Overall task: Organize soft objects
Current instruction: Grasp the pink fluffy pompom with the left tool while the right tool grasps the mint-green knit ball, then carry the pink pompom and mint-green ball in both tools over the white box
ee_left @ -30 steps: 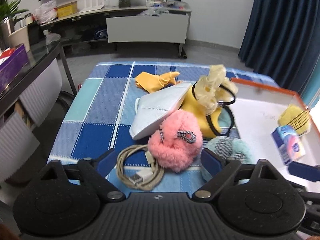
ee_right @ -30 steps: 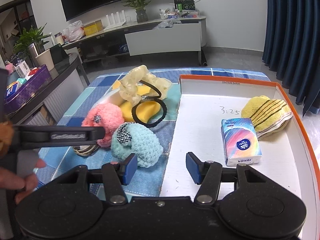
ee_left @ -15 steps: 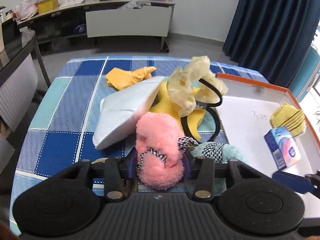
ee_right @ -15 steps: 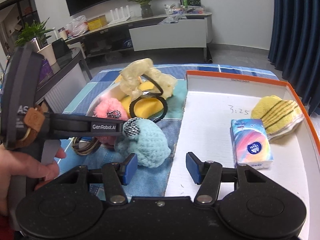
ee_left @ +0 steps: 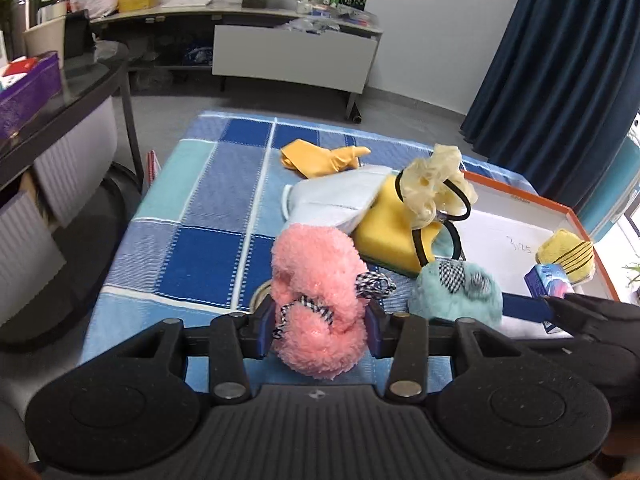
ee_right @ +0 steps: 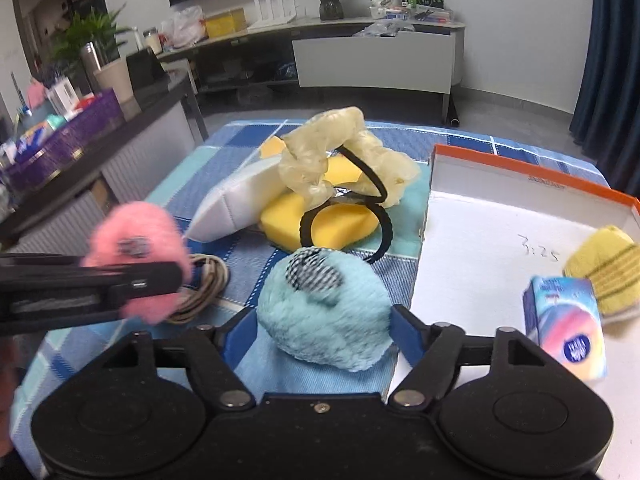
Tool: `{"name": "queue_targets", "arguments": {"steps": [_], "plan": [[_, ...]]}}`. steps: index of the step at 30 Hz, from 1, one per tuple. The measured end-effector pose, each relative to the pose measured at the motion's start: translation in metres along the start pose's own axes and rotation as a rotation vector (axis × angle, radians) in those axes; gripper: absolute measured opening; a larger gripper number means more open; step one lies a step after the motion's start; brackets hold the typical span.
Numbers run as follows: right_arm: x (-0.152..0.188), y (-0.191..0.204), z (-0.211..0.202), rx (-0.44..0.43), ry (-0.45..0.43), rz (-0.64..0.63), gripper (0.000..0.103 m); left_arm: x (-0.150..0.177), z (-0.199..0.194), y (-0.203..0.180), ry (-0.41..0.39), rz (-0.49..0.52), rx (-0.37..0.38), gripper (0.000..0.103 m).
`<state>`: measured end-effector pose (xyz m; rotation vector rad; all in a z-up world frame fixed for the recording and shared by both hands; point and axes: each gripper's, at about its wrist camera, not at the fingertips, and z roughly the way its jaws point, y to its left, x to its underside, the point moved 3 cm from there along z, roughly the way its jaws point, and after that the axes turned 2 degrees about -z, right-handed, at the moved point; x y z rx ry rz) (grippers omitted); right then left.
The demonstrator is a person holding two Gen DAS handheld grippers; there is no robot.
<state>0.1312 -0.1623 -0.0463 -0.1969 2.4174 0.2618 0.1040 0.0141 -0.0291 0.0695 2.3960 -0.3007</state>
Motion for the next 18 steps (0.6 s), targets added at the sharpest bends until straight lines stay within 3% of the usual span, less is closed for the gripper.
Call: {"name": "queue_targets", "arguments": {"steps": [4, 7, 18], "plan": [[-0.002, 0.001, 0.012, 0.026, 0.013, -0.029, 0.087, 0.001, -0.006, 0.002, -0.009, -0.015, 0.007, 0.044], [-0.002, -0.002, 0.009, 0.025, -0.002, -0.012, 0.076, 0.001, -0.011, 0.001, -0.019, -0.027, 0.030, 0.044], [-0.008, -0.007, -0.050, 0.020, -0.104, 0.044, 0.074, -0.001, -0.032, -0.015, -0.068, -0.006, 0.026, 0.044]]}}
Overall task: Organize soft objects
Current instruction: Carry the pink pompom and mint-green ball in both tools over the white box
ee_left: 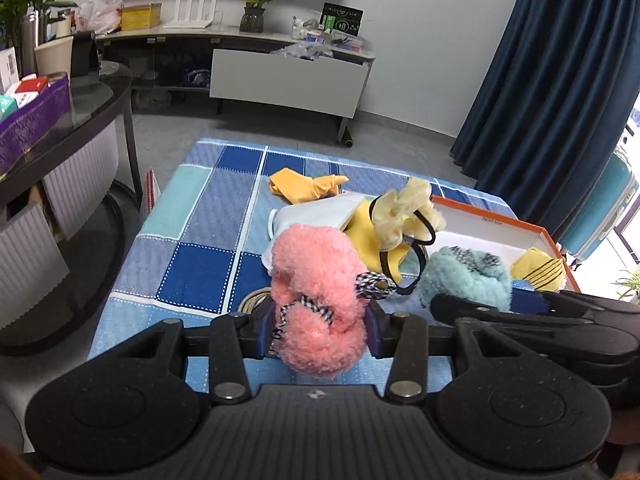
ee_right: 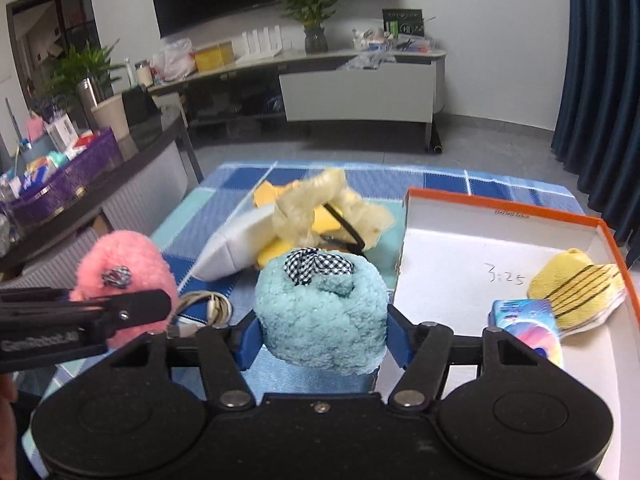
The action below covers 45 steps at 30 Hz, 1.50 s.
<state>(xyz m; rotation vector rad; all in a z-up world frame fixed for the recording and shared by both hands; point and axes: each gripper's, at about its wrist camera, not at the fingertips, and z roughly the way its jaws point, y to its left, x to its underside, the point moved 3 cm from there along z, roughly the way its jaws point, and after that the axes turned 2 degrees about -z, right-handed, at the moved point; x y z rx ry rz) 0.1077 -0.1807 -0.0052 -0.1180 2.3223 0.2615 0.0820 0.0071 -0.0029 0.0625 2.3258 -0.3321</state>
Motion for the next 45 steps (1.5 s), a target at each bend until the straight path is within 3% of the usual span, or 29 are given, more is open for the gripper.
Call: {"name": "queue_targets", "arguments": {"steps": [18, 45], "plan": [[0.011, -0.006, -0.054, 0.034, -0.042, 0.041, 0.075, 0.007, -0.026, -0.025, -0.031, 0.046, -0.014, 0.044], [0.027, -0.016, -0.089, 0.050, -0.074, 0.083, 0.075, 0.020, -0.043, -0.042, -0.050, 0.068, -0.011, 0.044]]}}
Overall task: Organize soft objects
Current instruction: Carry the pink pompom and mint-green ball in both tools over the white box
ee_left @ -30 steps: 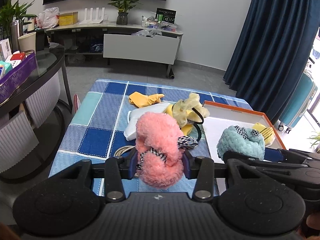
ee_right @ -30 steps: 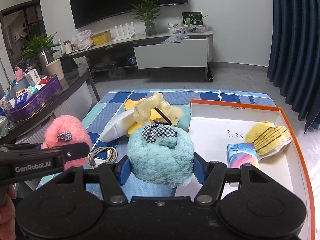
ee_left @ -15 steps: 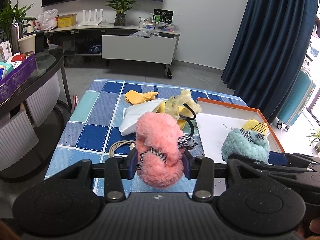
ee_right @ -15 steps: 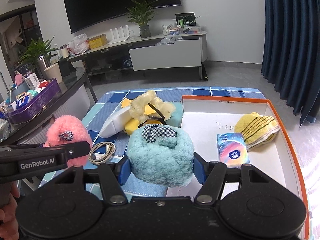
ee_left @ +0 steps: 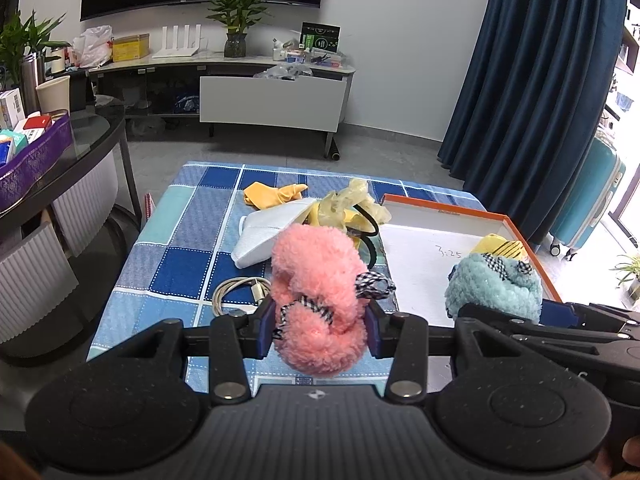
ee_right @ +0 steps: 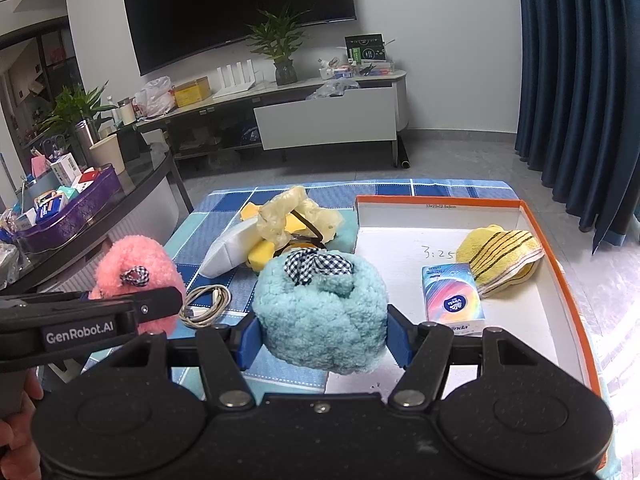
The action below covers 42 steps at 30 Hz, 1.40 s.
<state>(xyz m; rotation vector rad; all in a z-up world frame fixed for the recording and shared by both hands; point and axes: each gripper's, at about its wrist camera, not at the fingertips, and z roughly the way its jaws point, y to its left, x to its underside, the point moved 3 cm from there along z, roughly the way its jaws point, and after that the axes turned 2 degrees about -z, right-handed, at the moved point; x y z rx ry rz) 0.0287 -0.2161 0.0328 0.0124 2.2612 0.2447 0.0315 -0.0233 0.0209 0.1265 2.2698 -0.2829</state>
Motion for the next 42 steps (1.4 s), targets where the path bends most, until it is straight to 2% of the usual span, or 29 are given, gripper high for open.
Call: {"name": "queue_targets", "arguments": {"steps": [42], "plan": [[-0.002, -0.030, -0.017, 0.064, -0.030, 0.050, 0.075, 0.000, 0.008, -0.034, 0.004, 0.063, 0.059, 0.044]]}}
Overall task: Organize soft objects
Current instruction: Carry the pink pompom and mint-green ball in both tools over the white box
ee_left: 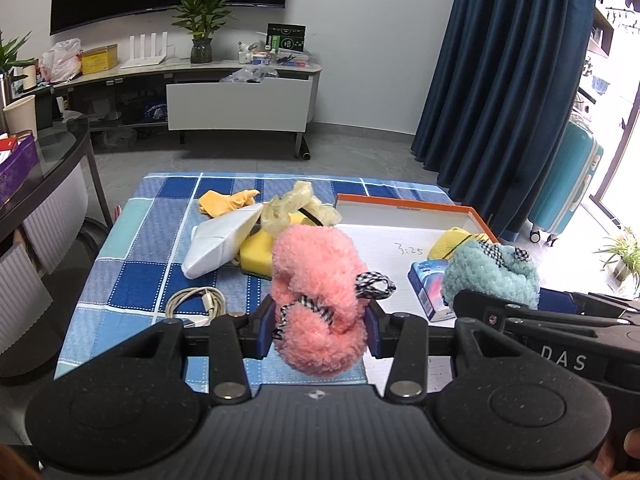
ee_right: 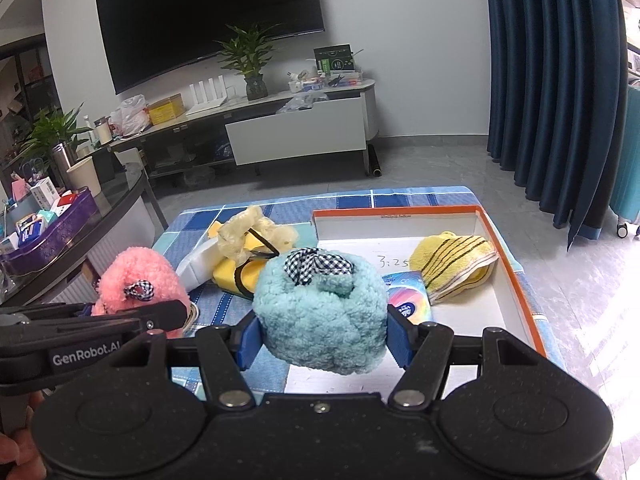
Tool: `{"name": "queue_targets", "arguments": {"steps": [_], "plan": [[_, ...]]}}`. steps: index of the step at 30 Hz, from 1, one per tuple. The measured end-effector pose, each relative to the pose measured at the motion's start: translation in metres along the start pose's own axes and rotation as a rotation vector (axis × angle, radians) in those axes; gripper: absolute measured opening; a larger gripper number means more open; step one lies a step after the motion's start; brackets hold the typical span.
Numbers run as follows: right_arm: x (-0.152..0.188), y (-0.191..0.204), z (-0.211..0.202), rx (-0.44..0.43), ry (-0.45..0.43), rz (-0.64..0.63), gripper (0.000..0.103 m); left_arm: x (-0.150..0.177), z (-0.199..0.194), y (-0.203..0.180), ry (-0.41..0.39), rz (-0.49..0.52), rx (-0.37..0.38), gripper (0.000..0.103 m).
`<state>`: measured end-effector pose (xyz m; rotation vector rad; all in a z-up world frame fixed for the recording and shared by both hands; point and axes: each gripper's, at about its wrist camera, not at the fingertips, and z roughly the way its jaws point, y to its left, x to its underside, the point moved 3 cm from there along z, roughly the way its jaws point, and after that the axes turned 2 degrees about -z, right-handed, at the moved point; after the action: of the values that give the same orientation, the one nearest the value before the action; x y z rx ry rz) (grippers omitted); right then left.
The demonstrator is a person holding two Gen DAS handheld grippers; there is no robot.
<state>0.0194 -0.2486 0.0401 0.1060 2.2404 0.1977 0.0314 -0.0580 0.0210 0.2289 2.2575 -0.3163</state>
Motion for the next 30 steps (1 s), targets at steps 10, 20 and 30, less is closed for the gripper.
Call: {"name": "queue_targets", "arguments": {"steps": [10, 20, 30], "plan": [[0.000, -0.010, -0.003, 0.018, -0.005, 0.015, 0.075, 0.000, 0.003, -0.009, 0.007, 0.017, 0.019, 0.044], [0.000, -0.023, -0.005, 0.043, -0.008, 0.037, 0.075, -0.001, 0.009, -0.025, 0.016, 0.038, 0.042, 0.044], [0.003, -0.043, -0.011, 0.082, -0.012, 0.065, 0.075, 0.000, 0.017, -0.045, 0.029, 0.067, 0.083, 0.044]]}}
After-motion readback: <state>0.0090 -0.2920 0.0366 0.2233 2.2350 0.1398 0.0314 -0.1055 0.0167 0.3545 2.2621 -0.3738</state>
